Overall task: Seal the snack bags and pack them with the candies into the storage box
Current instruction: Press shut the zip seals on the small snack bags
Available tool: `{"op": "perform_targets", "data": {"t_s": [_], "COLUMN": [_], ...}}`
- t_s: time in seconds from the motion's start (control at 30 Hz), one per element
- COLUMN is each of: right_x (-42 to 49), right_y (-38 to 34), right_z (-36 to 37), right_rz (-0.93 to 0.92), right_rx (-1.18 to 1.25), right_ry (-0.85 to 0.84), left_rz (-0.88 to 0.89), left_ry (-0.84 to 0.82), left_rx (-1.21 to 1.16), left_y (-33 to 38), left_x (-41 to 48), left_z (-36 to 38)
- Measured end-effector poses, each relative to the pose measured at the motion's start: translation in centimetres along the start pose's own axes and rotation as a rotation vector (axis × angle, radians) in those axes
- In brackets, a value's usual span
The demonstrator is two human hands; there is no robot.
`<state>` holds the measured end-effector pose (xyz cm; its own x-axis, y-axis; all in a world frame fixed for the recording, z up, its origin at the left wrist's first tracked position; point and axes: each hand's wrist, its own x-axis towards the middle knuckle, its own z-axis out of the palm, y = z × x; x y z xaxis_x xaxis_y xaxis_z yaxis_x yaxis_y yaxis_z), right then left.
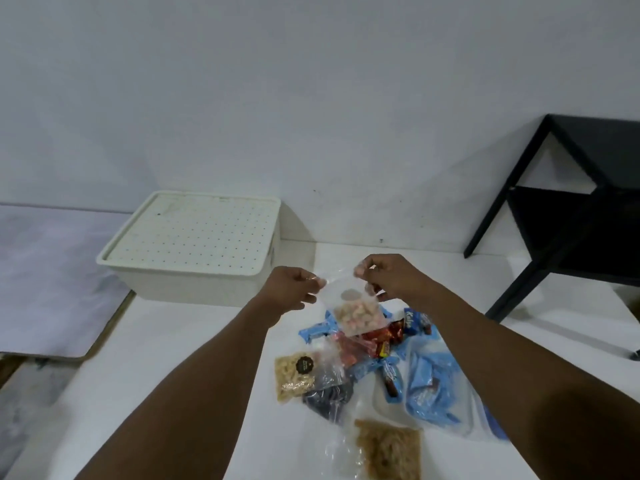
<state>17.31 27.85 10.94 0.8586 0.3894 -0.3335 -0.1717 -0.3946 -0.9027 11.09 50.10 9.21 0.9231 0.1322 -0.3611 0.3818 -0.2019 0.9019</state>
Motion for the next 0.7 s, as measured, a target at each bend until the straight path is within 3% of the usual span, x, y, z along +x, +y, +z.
{"op": "perform_targets", "data": {"t_s": [0.4, 0.7], "right_x": [2.0, 2.5], "right_y": [-8.8, -10.8], "right_z": [1.2, 3.9], "right_rz": [-0.232, -0.238], "right_rx": [0.146, 0.253], "right_ry": [0.231, 0.27], "left_rz": [0.112, 0.181], "left_ry": [-0.018, -0.055], "left_rx": [-0.291, -0.342], "left_y": [7.0, 8.2], "left_x": [2.7, 2.7], "left_z": [-5.6, -9.3]}}
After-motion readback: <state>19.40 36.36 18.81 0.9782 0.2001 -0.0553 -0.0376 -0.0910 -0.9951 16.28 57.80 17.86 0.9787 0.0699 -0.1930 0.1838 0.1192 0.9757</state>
